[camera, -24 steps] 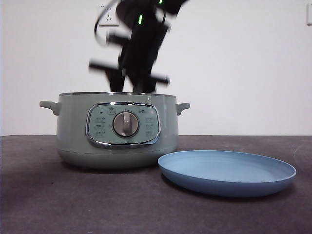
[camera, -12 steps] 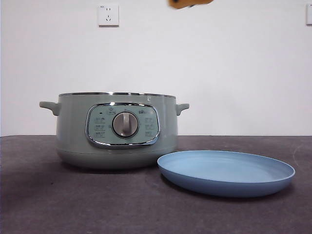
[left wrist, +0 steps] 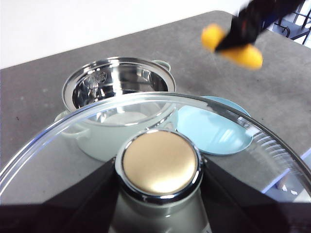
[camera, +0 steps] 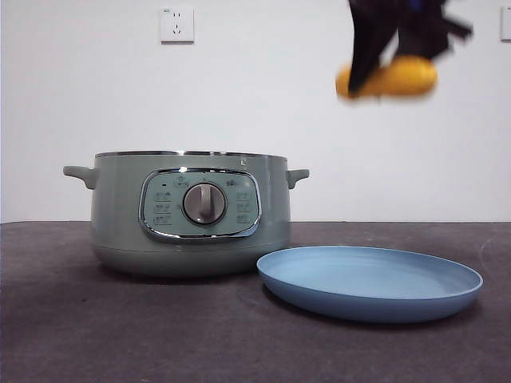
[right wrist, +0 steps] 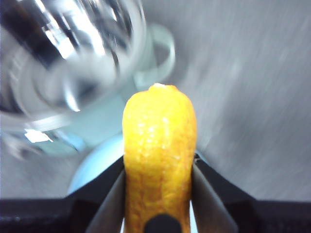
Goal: Take the corn out from the steamer,put the corn on the plate,close the lid
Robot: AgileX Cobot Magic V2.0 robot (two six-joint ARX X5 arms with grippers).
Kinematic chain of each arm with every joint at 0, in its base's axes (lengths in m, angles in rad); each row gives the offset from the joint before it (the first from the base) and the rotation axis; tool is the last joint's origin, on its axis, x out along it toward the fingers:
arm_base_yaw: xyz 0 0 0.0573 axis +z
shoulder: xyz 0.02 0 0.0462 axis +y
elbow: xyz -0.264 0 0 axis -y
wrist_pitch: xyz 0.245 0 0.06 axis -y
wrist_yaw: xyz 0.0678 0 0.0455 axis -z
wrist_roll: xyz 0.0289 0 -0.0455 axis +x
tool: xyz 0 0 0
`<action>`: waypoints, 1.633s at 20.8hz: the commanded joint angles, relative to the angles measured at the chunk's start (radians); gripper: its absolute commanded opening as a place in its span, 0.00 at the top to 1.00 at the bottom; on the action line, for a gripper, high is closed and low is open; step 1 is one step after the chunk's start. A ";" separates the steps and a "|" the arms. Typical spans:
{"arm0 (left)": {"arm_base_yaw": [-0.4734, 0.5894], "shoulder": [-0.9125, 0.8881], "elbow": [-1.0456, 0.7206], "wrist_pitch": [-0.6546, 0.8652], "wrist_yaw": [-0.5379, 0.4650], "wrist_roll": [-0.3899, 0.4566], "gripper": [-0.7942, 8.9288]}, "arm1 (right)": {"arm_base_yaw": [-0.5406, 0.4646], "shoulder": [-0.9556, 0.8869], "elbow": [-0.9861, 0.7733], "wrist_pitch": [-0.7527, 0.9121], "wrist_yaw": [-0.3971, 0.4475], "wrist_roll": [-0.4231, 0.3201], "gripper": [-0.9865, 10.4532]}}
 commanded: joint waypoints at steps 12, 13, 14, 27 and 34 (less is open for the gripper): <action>-0.002 -0.009 0.003 0.048 -0.001 -0.011 0.93 | 0.000 0.204 -0.417 0.507 -0.060 0.104 0.92; -0.002 -0.009 0.003 0.048 -0.001 -0.011 0.93 | 0.001 0.227 -0.417 0.519 -0.060 0.109 0.92; -0.002 -0.009 0.003 0.048 -0.001 -0.011 0.93 | 0.001 0.240 -0.417 0.521 -0.060 0.110 0.92; -0.002 0.030 0.003 0.111 -0.001 -0.010 0.93 | 0.000 0.188 -0.416 0.491 -0.058 0.111 0.44; -0.002 0.203 0.003 0.314 0.005 0.015 0.93 | 0.001 -0.150 -0.416 0.263 -0.058 0.109 0.44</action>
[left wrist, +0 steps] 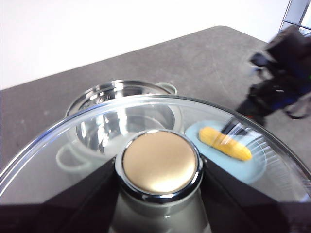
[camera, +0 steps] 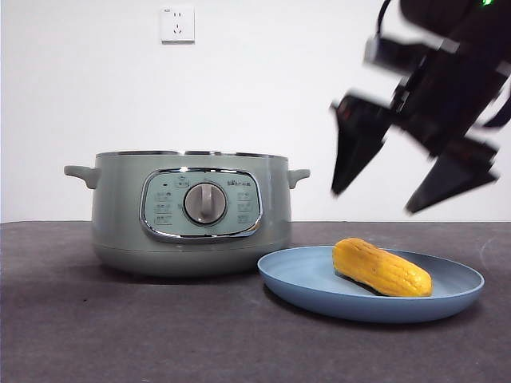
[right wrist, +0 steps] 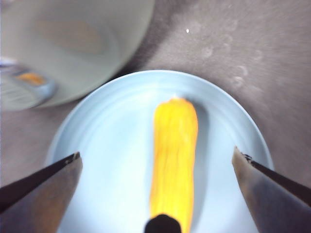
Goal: Take the corn out from the steamer,put the corn on the plate,close the lid
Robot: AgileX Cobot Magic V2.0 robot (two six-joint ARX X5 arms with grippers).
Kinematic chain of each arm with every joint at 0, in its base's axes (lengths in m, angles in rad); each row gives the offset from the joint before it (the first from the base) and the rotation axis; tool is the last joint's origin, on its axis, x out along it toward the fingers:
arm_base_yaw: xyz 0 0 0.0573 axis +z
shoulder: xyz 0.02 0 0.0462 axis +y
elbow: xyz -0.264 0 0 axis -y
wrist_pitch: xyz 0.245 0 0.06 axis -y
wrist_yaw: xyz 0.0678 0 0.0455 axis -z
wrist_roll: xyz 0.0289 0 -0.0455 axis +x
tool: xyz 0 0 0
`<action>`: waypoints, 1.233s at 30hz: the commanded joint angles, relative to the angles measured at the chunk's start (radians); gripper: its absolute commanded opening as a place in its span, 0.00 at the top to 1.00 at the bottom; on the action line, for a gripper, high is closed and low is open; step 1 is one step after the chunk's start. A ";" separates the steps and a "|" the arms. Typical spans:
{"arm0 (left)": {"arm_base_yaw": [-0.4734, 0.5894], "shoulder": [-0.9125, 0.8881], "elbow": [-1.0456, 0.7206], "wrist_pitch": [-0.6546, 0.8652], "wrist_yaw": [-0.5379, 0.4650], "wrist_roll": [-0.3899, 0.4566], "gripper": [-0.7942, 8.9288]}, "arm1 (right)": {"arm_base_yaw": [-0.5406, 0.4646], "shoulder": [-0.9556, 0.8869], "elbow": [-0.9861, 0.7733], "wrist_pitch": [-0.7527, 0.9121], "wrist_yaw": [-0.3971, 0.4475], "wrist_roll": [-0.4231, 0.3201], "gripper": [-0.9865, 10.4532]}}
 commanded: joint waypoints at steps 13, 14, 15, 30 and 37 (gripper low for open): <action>-0.002 0.481 0.003 0.574 0.032 0.023 0.93 | 0.002 -0.556 -0.006 -0.336 0.001 0.003 0.44; -0.002 0.509 0.003 0.604 0.032 0.023 0.93 | 0.003 -0.577 -0.006 -0.355 0.001 0.003 0.44; -0.002 0.541 0.003 0.638 0.032 0.023 0.93 | 0.003 -0.601 -0.006 -0.378 0.001 0.003 0.44; 0.000 0.861 0.003 0.968 0.022 0.024 0.93 | 0.003 -0.742 -0.006 -0.545 0.000 0.031 0.44; 0.000 0.939 0.004 1.031 -0.002 0.024 0.93 | 0.003 -0.742 -0.006 -0.565 -0.002 0.038 0.44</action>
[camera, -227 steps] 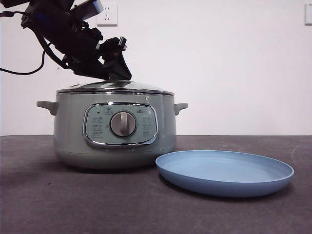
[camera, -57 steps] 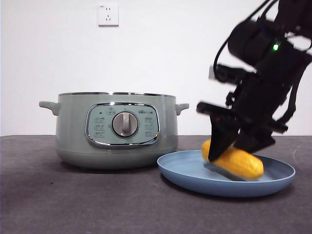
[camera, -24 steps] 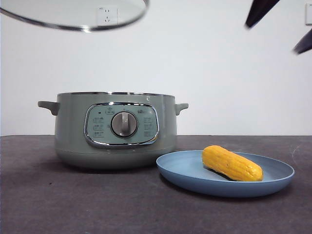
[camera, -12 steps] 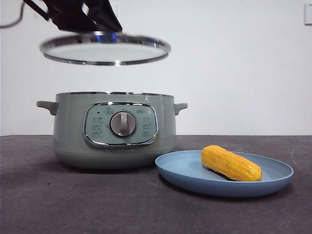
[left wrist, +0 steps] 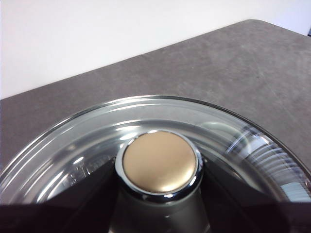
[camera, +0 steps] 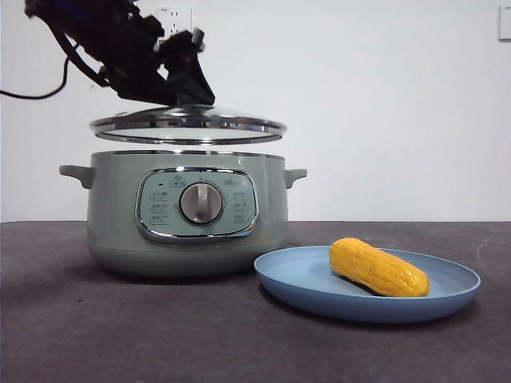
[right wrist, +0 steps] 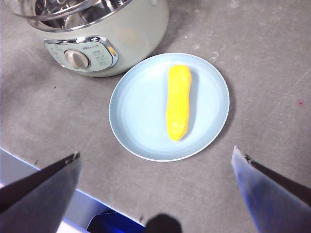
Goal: Take the corn out from the steamer,put the corn on the plate,close the lid
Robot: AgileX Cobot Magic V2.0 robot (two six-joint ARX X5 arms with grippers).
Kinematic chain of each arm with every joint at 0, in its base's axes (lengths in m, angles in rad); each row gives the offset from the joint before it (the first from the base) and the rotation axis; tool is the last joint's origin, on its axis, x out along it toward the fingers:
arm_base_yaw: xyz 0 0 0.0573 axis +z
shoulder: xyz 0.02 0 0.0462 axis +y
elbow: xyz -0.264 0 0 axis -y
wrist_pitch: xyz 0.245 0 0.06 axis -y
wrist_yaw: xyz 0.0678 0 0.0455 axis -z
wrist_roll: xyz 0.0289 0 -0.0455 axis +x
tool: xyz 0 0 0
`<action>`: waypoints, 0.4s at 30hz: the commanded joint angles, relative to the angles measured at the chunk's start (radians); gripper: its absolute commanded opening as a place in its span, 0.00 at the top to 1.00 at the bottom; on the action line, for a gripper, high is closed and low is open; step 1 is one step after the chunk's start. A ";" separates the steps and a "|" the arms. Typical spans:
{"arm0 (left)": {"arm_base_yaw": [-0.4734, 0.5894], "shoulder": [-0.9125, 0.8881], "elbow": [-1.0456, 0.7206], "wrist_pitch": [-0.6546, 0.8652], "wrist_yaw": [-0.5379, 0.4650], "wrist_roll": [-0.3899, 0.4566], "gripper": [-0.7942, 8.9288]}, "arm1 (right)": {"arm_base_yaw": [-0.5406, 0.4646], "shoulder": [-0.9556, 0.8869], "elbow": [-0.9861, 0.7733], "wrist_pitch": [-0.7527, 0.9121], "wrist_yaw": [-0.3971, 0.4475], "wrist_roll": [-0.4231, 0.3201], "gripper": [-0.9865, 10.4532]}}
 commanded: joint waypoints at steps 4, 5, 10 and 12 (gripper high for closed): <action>0.001 0.039 0.004 0.074 -0.012 0.012 0.93 | 0.002 -0.003 -0.006 0.005 -0.001 0.021 0.44; 0.000 0.046 0.004 0.074 -0.021 0.012 0.93 | 0.002 -0.003 -0.006 0.005 -0.001 0.021 0.44; 0.000 0.068 0.004 0.073 -0.028 0.012 0.93 | 0.002 -0.003 -0.006 0.005 -0.001 0.021 0.44; 0.000 0.068 0.004 0.066 -0.032 0.013 0.93 | 0.002 -0.003 -0.006 0.005 -0.001 0.021 0.45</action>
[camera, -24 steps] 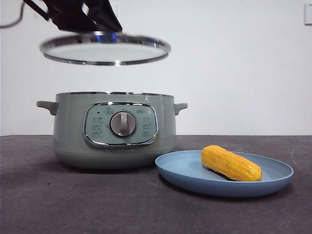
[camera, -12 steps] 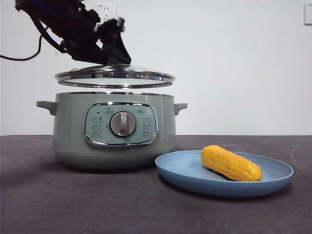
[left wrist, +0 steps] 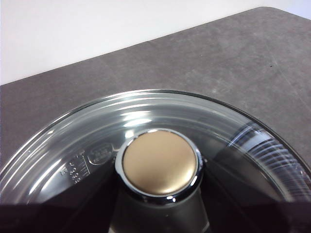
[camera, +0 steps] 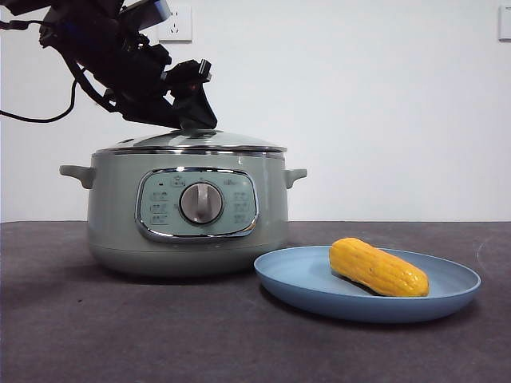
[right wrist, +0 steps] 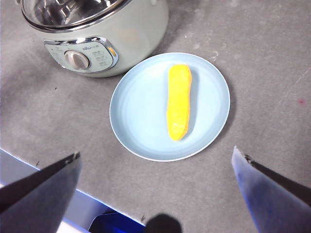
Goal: Take the corn out from the steamer,put the corn on the plate,close the lid
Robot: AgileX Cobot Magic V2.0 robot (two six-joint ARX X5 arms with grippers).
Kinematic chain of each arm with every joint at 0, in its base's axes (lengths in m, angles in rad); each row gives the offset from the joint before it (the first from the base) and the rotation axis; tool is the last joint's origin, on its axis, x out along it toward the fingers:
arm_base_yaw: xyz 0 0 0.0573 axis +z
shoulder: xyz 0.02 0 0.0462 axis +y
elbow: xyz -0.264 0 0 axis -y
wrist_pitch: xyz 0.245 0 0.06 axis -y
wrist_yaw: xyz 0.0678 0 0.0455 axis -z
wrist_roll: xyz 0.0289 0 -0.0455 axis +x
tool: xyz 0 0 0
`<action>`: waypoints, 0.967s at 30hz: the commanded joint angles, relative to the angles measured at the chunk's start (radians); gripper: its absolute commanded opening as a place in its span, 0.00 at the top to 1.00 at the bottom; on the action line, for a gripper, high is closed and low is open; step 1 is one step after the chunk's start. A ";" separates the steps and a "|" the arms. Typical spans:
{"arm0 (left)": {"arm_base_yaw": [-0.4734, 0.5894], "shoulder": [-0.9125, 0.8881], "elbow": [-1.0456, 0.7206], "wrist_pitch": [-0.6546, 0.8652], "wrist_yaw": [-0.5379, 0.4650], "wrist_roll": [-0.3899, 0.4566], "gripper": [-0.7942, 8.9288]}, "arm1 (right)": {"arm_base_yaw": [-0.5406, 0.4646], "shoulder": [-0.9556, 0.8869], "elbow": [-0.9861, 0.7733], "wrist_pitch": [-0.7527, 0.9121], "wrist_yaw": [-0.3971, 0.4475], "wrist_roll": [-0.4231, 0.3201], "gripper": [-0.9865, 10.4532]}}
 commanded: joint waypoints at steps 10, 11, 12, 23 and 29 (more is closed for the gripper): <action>0.000 -0.002 0.004 -0.076 -0.026 0.050 0.93 | 0.002 -0.003 -0.006 0.005 -0.001 0.010 0.45; 0.000 -0.002 0.004 -0.085 -0.026 0.051 0.93 | 0.002 -0.003 -0.006 0.005 -0.001 0.010 0.45; 0.000 -0.002 0.004 -0.098 -0.026 0.054 0.93 | 0.002 -0.003 -0.006 0.005 -0.001 0.010 0.45; 0.000 -0.002 0.004 -0.145 -0.026 0.057 0.84 | 0.002 -0.003 -0.006 0.005 -0.001 0.010 0.45; 0.001 -0.002 0.004 -0.120 -0.026 0.057 0.38 | 0.002 -0.003 -0.006 0.005 -0.001 0.009 0.45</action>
